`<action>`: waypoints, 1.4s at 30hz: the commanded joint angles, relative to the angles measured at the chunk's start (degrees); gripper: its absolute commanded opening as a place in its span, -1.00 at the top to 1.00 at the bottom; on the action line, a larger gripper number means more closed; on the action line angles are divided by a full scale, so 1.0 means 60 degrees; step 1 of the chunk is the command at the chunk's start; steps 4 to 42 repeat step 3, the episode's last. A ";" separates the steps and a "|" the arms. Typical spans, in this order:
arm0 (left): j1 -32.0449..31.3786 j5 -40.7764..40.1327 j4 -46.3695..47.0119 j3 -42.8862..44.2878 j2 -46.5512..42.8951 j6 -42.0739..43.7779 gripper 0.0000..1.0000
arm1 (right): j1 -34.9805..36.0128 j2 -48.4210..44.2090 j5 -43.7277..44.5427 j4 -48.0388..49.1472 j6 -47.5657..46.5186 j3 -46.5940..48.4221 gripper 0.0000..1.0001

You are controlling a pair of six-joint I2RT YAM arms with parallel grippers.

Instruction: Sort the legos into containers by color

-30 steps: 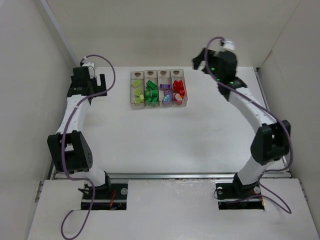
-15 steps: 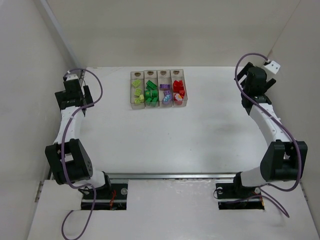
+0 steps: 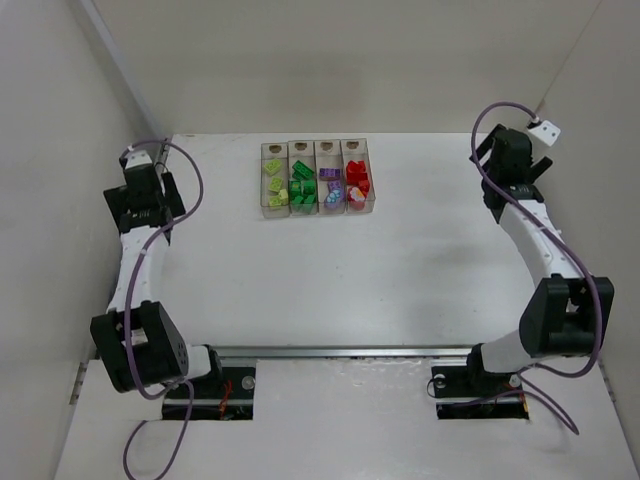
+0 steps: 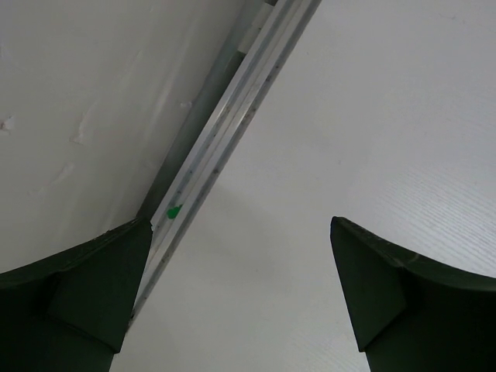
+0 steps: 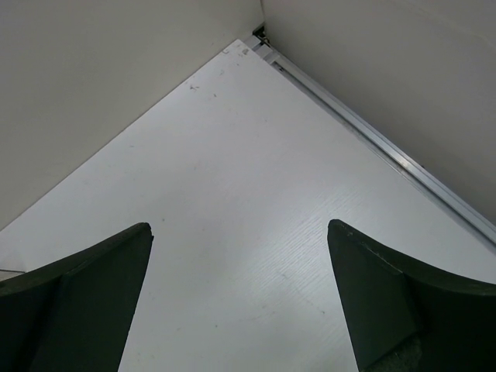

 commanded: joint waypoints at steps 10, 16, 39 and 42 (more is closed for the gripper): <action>-0.0023 0.0040 0.0266 -0.0358 -0.0578 -0.0183 -0.98 | 0.0042 -0.0296 -0.0076 -0.0014 0.0360 0.0207 -1.00; -0.0023 0.0040 0.0266 -0.0358 -0.0578 -0.0183 -0.98 | 0.0042 -0.0296 -0.0076 -0.0014 0.0360 0.0207 -1.00; -0.0023 0.0040 0.0266 -0.0358 -0.0578 -0.0183 -0.98 | 0.0042 -0.0296 -0.0076 -0.0014 0.0360 0.0207 -1.00; -0.0023 0.0040 0.0266 -0.0358 -0.0578 -0.0183 -0.98 | 0.0042 -0.0296 -0.0076 -0.0014 0.0360 0.0207 -1.00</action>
